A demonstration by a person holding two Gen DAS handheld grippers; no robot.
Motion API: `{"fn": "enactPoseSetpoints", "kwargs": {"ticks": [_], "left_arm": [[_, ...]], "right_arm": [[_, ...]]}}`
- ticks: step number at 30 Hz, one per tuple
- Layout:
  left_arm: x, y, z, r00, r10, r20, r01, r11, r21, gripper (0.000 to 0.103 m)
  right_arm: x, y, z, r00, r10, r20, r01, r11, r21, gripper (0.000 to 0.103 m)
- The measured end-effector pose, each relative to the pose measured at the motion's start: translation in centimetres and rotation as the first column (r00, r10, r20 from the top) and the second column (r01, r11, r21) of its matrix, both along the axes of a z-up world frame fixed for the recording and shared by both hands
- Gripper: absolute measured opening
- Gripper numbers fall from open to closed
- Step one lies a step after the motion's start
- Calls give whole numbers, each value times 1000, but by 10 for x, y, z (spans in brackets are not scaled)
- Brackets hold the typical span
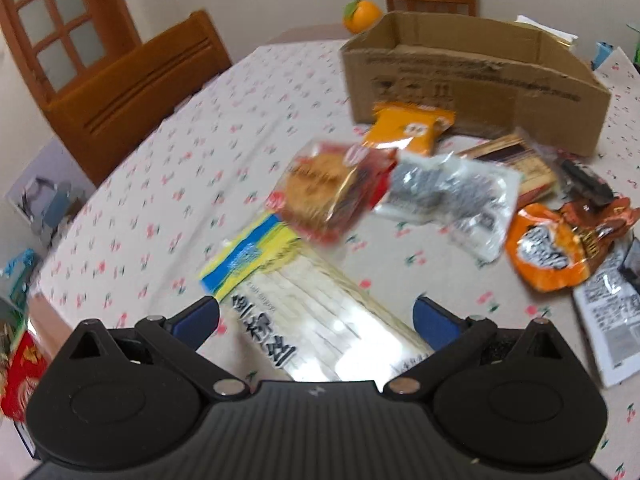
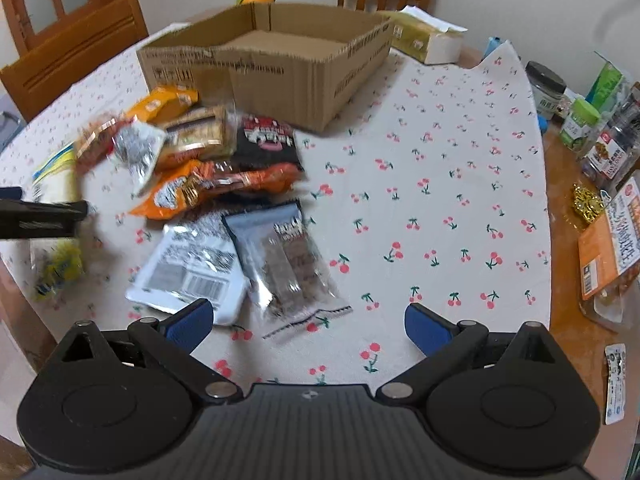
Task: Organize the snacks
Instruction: 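Move the left tool toward the fish-shred bag while the right tool approaches the biscuit bag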
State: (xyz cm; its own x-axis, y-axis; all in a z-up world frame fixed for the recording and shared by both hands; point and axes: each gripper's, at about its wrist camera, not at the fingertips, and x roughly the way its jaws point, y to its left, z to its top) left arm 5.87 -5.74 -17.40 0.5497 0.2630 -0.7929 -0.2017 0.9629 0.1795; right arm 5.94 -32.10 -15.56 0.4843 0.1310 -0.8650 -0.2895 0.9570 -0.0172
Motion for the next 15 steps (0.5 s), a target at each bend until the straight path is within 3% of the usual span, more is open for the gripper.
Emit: {"fn": "enactPoseSetpoints", "kwargs": {"ticks": [4,9,15], "left_arm": [[-2,7,-2,999,49,-3,-49,998,-46,102],[-7,9,4,993,117,-5,-117,993,-22,102],[4,18,-1,983,172,-58,-180,968,-177,102]], "right_arm": [[7,-6,-11,1000,20,-19,-20,1000,-19,103],[18,-9,-20,999,37,-27,-39,998,-45,103],[32,-11,-26,998,45,-39,-46,999,-25,103]]}}
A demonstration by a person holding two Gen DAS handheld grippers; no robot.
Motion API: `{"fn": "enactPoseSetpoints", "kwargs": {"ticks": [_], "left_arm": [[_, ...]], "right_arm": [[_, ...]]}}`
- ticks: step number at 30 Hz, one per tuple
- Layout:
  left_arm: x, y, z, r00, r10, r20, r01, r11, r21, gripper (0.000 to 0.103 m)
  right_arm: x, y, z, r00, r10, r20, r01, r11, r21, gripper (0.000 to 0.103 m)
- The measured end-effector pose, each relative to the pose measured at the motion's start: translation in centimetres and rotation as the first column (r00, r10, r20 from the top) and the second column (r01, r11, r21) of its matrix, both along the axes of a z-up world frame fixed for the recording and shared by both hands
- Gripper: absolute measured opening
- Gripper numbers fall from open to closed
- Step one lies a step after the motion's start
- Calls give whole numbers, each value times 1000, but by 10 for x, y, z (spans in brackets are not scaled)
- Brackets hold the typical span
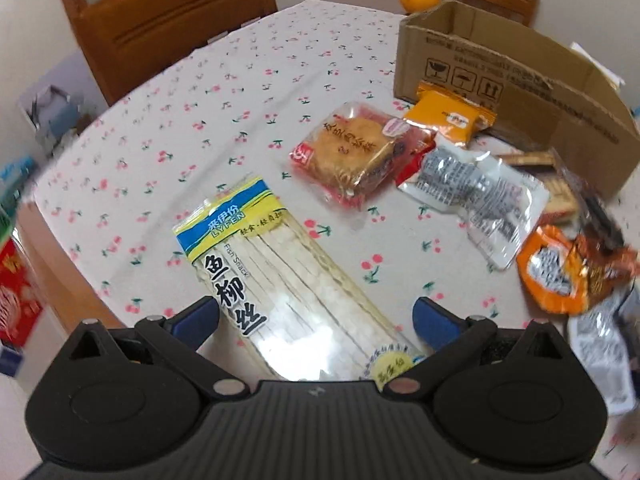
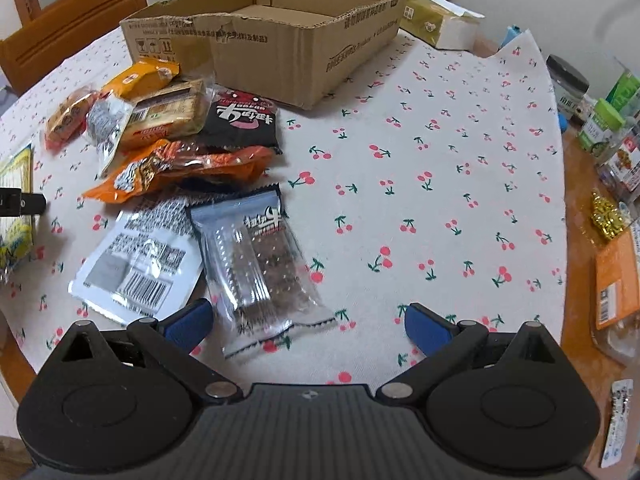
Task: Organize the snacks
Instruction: 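Move the left tool toward the fish-shred bag while the right tool approaches the biscuit bag, then close the left tool on the fish-shred bag while the right tool grasps the biscuit bag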
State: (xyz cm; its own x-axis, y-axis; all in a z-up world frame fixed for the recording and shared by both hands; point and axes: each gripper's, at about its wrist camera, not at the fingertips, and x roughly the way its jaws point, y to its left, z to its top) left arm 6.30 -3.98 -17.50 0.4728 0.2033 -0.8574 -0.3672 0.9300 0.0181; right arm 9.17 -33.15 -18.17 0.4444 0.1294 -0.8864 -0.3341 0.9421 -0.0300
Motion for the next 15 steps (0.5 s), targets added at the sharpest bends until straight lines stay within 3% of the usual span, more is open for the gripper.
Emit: {"fn": "enactPoseSetpoints", "kwargs": {"ticks": [8,11,15], "left_arm": [[20,-17,-2,986,-161,37,161,987,8,102],[13,-11,-4,996,-79,37,80,997,-13,102],[14,-8,-5,999,-16,34,15,1000,16,103]], "right_arm": [[7,2,-2,1000,21,1,-21,1000,10,103],[10,2,-2,1000,30,-1,-30,999,9,103],[16,4,-2,999,40,-1,-40,999,8,103]]}}
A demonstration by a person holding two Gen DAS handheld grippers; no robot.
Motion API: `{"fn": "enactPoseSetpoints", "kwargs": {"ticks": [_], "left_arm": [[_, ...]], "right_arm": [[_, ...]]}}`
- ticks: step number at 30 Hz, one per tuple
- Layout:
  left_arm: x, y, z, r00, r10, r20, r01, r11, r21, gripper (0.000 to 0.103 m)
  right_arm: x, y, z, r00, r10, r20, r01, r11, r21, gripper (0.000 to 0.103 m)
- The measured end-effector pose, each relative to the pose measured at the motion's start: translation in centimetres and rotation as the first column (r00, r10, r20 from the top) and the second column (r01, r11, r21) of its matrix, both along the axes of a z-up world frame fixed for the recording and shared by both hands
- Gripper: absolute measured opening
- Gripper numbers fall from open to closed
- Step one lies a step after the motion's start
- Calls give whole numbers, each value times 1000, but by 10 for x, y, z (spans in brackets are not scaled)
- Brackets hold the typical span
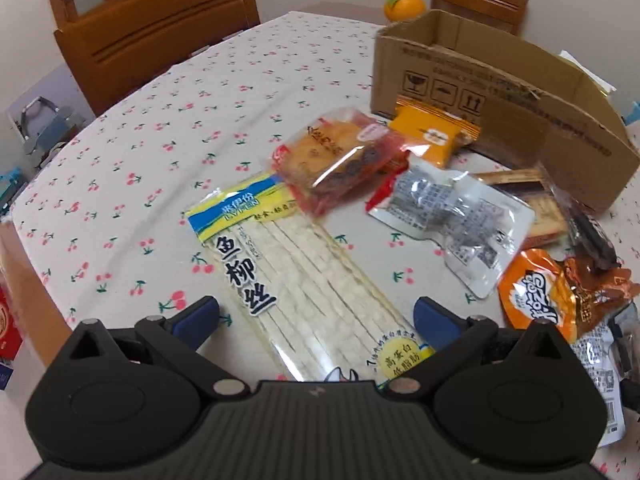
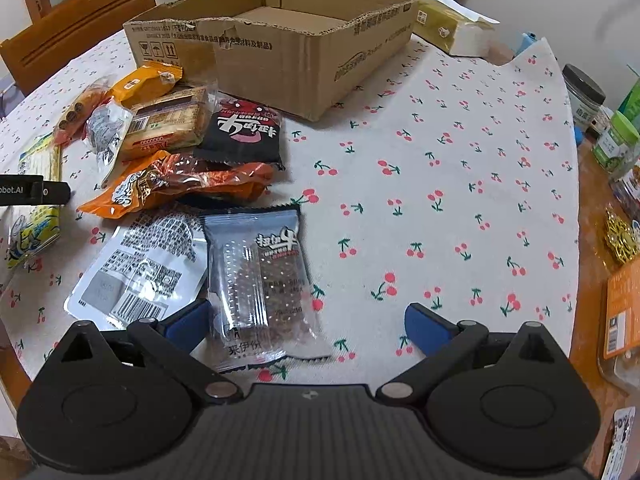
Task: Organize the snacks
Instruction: 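Close the left tool on the fish-shred bag while the right tool grasps the biscuit bag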
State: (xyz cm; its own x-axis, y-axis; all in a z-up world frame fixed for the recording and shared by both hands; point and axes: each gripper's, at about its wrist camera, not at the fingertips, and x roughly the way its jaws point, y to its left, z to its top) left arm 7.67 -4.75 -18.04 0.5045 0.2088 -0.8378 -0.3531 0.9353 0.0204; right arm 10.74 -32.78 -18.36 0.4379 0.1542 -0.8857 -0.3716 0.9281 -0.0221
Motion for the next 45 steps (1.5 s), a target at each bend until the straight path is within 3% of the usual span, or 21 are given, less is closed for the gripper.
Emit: {"fn": "enactPoseSetpoints", "kwargs": {"ticks": [3,10,18,27,31,34,36,39,40,41,43,45], "left_arm": [[-6,7,1,1000,8,-21,-8,1000,4,103],[-34,38,7,997,51,-58,-45,994,103,103],[-18,32,5,999,40,-12,-39,995,88,100],[-9,25,7,999,24,26,-27,996,91,82],[-7,26,9,999,16,37,-20,995,101,61],[-7,24,11,999,-4,31,0,990,139,41],[-8,25,12,999,-21,30,17,990,143,39],[-9,27,14,1000,-21,10,19,988,153,44],[-9,27,15,1000,-15,7,14,987,160,50],[-9,27,14,1000,-15,5,14,987,162,66],[-11,29,12,1000,-2,1,2,985,171,82],[-13,30,10,1000,5,4,-6,982,189,82]], "right_arm": [[2,1,0,1000,6,-5,-6,1000,-6,103],[1,-3,1,1000,11,-14,-11,1000,-5,103],[6,5,0,998,60,16,-60,998,-2,100],[5,11,7,992,122,35,-123,992,19,72],[1,13,9,992,118,43,-119,993,22,55],[0,13,10,993,106,42,-107,994,20,52],[-1,14,10,994,98,40,-99,995,22,52],[-1,12,12,996,86,31,-87,996,33,52],[0,12,12,996,82,29,-83,996,34,52],[-1,12,12,997,78,27,-79,996,32,52],[-1,12,13,997,78,28,-79,996,34,52],[-1,12,12,997,72,25,-73,997,36,52]]}}
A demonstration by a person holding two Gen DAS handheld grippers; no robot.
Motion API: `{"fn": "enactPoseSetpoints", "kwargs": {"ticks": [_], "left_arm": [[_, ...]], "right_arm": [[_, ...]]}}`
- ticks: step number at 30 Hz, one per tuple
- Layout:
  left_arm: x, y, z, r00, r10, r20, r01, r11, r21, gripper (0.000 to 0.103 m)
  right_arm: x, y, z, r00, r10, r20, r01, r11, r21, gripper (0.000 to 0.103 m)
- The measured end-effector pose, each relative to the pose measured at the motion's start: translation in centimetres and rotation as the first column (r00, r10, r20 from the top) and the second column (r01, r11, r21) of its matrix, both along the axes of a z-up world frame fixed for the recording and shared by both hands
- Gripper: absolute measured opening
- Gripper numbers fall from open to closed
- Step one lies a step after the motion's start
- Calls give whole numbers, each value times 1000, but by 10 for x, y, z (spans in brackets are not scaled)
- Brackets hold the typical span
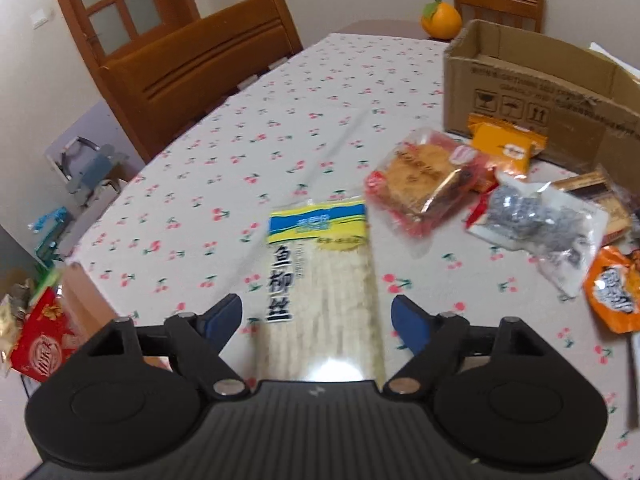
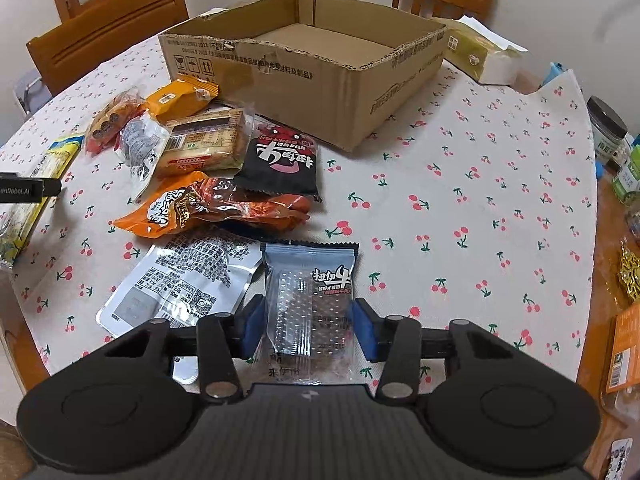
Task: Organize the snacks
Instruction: 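Close the left tool on the fish-shred bag while the right tool grasps the biscuit bag, then carry the fish-shred bag into the box and release it with the left tool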
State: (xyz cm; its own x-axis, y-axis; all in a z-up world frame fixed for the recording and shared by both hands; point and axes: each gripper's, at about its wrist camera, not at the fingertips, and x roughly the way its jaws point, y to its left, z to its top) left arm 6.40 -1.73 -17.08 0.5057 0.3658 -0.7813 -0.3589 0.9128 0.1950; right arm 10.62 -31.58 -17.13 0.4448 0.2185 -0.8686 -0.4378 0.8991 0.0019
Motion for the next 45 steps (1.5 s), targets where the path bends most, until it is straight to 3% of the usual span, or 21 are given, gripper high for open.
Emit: {"fn": "enactPoseSetpoints", "kwargs": {"ticks": [5,7,8,14,23,32,39,45], "left_arm": [[-3,19,-3,999,8,34,-4,991,-133,81],[-5,28,-3,999,24,49,-14,980,-197,73],[-6,30,-2,998,23,56,-11,980,-201,64],[-9,31,0,998,-35,47,43,982,-186,54],[-16,32,18,995,-98,10,98,981,-168,53],[-11,27,71,978,-209,17,209,963,-168,53],[17,6,109,925,-375,54,379,910,-167,53],[55,-12,128,848,-522,86,529,831,-172,53]], "right_arm": [[-2,1,0,1000,-2,-2,2,1000,-1,52],[-3,0,1,1000,-5,4,5,1000,-4,52],[-3,-1,2,1000,-7,6,7,1000,-2,52],[-4,-3,9,1000,-23,15,23,1000,3,52],[-3,3,27,999,-34,22,34,999,-8,52],[-1,5,62,998,-56,39,57,998,-16,52],[3,14,94,995,-70,75,68,997,28,52],[12,24,112,987,-126,102,120,991,58,52]]}}
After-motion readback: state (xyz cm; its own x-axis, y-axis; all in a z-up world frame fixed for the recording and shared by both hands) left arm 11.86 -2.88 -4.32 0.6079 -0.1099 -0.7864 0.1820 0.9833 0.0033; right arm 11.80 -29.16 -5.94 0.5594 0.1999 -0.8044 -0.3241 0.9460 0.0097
